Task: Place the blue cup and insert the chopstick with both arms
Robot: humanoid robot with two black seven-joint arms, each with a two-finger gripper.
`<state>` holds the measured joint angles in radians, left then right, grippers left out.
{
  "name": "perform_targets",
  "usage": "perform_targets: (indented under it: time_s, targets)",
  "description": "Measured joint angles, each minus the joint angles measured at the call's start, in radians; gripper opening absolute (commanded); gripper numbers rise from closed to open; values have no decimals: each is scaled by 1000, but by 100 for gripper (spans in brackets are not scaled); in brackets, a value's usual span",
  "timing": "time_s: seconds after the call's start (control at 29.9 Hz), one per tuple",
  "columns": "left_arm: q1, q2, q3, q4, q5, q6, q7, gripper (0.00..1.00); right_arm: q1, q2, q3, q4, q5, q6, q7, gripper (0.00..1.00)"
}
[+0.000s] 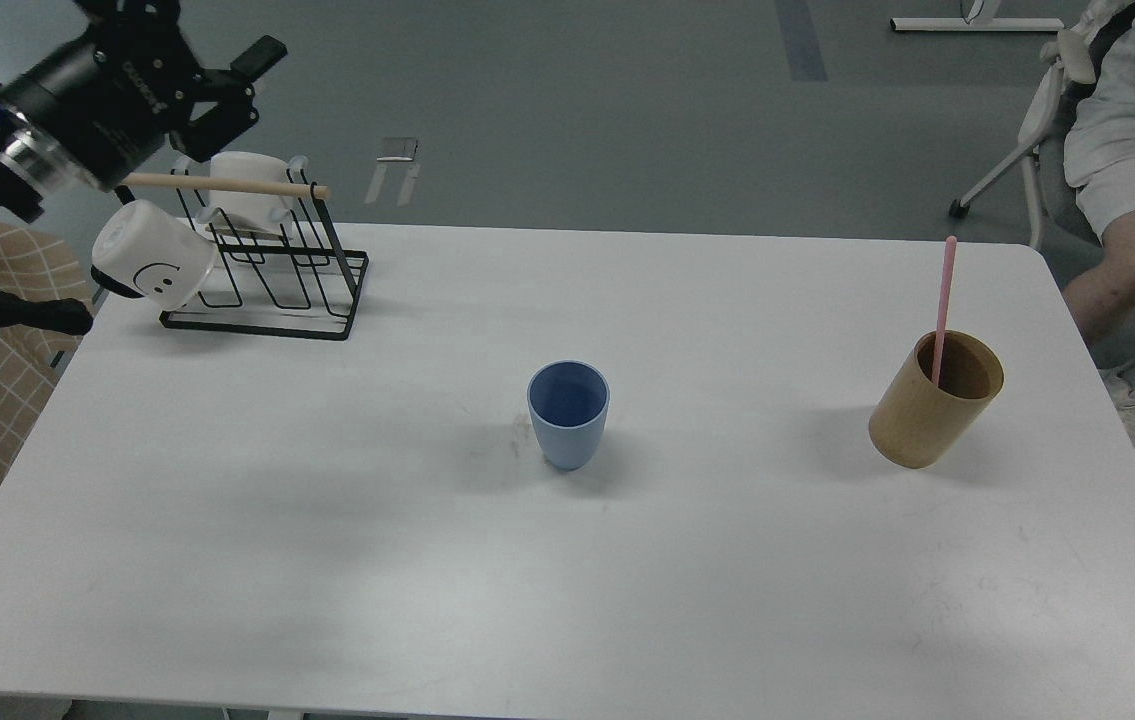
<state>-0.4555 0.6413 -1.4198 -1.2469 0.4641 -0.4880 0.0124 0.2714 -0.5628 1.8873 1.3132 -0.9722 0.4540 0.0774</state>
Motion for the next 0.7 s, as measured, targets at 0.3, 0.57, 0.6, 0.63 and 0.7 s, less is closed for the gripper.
perform_targets:
  time_s: [0.3, 0.57, 0.6, 0.63, 0.7]
  targets:
    - [119, -70, -95, 24, -176, -1, 2, 97, -6, -102, -176, 177, -533, 1, 4, 100]
    - [138, -138, -113, 15, -172, -1, 7, 97, 49, -216, -491, 175, -687, -2, -14, 100]
    - [138, -141, -114, 14, -172, -1, 7, 97, 58, -203, -531, 173, -722, -10, -29, 100]
    - [138, -143, -114, 14, -171, -1, 7, 97, 62, -191, -558, 172, -748, -15, -40, 100]
    - [138, -146, -115, 14, -171, -1, 8, 97, 68, -148, -592, 169, -798, -28, -77, 100]
